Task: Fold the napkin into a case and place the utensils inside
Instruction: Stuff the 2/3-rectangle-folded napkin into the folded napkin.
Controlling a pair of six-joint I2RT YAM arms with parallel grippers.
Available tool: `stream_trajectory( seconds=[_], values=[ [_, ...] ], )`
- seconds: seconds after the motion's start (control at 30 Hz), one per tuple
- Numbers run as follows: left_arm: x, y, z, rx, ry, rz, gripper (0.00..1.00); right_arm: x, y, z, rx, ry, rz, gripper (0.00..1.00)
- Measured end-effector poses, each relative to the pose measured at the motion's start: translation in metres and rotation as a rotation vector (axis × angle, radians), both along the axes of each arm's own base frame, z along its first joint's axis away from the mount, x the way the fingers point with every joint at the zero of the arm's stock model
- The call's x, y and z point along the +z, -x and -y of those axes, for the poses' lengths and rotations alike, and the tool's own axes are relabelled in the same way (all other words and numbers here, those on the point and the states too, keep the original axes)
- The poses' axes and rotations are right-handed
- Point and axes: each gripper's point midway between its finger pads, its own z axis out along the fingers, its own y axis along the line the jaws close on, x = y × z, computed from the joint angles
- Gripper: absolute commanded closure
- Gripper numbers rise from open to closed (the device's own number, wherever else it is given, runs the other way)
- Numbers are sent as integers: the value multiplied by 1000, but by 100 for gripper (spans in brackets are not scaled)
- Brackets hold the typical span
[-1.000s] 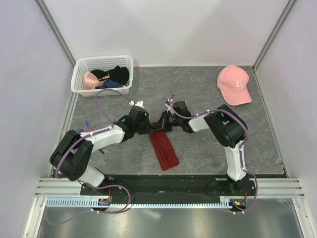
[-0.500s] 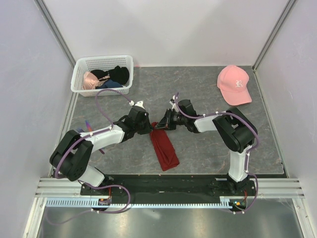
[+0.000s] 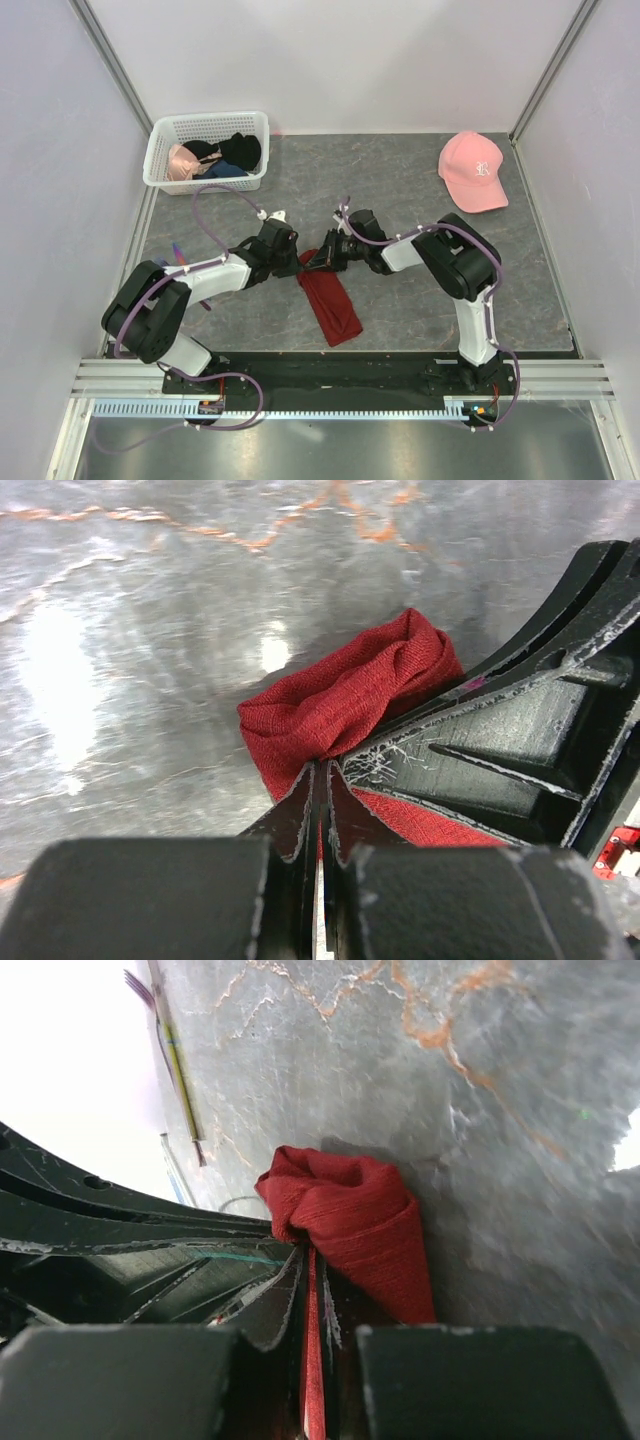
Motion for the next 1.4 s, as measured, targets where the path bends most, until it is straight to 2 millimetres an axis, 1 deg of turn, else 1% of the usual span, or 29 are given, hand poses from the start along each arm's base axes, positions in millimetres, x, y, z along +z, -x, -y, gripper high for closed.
stream_trajectory(
  seconds=[0.07, 0.13, 0.27, 0.33, 0.4, 0.5, 0.73, 0.83, 0.97, 1.07, 1.13, 1.2, 1.27, 1.33, 1.4],
  values=[
    [3, -1, 5, -11, 18, 12, 98, 4, -2, 7, -7, 26, 10, 86],
    [5, -1, 9, -22, 31, 17, 98, 13, -2, 15, -10, 42, 29, 85],
    [10, -1, 13, -33, 49, 28, 98, 41, -6, 24, -20, 46, 99, 84],
    [14, -2, 14, -34, 56, 38, 98, 47, -7, 26, -22, 45, 122, 86],
    [17, -3, 14, -34, 61, 44, 98, 45, -4, 27, -20, 53, 124, 87],
    [18, -3, 14, -31, 66, 45, 98, 33, 6, 29, -10, 77, 98, 87],
    [18, -1, 19, -40, 89, 33, 98, 5, 24, 15, 28, 100, 46, 90],
    [12, 2, 23, -46, 96, 12, 98, -3, 27, 11, 34, 97, 28, 91],
    [0, 0, 27, -41, 97, -14, 98, -4, 26, 11, 35, 85, 25, 90],
    [1, -2, 30, -41, 107, -9, 98, -3, 25, 13, 35, 92, 25, 89],
    [3, -2, 33, -46, 118, -4, 98, 0, 25, 18, 31, 118, 32, 89],
    [3, -1, 35, -51, 121, -5, 98, 7, 26, 24, 29, 142, 51, 89],
    [4, 1, 36, -56, 125, -6, 98, 20, 26, 29, 25, 158, 80, 89],
    [5, 1, 37, -58, 129, -5, 98, 34, 24, 33, 21, 156, 117, 89],
    [7, 2, 38, -63, 134, -6, 98, 42, 20, 39, 5, 159, 141, 89]
  ],
)
